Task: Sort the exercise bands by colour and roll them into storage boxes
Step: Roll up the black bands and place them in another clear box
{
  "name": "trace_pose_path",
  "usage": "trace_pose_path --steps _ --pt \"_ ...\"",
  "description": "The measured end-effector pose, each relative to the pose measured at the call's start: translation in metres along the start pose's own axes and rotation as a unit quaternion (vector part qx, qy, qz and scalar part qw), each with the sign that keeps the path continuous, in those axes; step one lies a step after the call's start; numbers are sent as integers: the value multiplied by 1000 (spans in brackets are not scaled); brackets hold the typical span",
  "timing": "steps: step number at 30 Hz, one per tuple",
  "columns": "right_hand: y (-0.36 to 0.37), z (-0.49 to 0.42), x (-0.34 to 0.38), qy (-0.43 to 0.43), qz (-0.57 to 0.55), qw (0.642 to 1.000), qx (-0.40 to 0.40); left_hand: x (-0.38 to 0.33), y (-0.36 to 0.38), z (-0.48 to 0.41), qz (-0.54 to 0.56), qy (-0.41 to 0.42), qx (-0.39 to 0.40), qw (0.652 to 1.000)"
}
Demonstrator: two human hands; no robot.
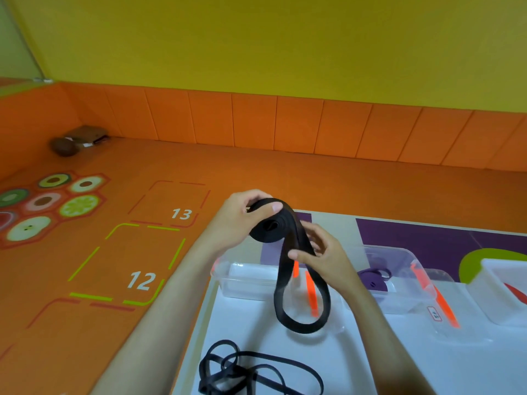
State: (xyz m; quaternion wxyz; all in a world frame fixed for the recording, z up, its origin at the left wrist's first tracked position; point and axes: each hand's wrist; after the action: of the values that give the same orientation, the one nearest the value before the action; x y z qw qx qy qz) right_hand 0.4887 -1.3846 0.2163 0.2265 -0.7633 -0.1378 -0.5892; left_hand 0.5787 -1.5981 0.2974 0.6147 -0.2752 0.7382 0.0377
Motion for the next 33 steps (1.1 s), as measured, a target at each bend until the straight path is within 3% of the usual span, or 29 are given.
trace_pose_path --steps 3,6,12,22,26,29,33 --pt "0 10 -32 46 64 997 19 -5 -13 -2 12 0 -35 999" --pt "8 15 -72 89 124 988 -18 -8 -23 -4 0 8 -53 999" --pt "28 21 -126 96 152 982 -51 -13 -21 1 -1 17 -45 999" --pt "61 40 -136 293 -10 956 -31 -22 -17 9 24 7 -76 997" --pt "59 46 -141 327 -9 939 -107 -21 -18 10 24 3 -91 996" --pt "46 49 -148 369 -81 908 -181 -17 -23 9 46 -8 -118 992" --pt "21 55 -148 416 -157 869 -218 -2 -34 5 43 -24 -168 985"
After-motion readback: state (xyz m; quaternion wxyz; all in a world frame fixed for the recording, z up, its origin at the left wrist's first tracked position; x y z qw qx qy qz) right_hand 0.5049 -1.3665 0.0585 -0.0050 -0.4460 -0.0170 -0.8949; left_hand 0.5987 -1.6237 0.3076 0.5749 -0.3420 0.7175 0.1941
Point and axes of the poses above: each hand's wrist, its own z-axis away from the middle knuckle, its own y-axis out of the palm, x = y × z, and after that the axes turned 10 degrees about -x, right-handed
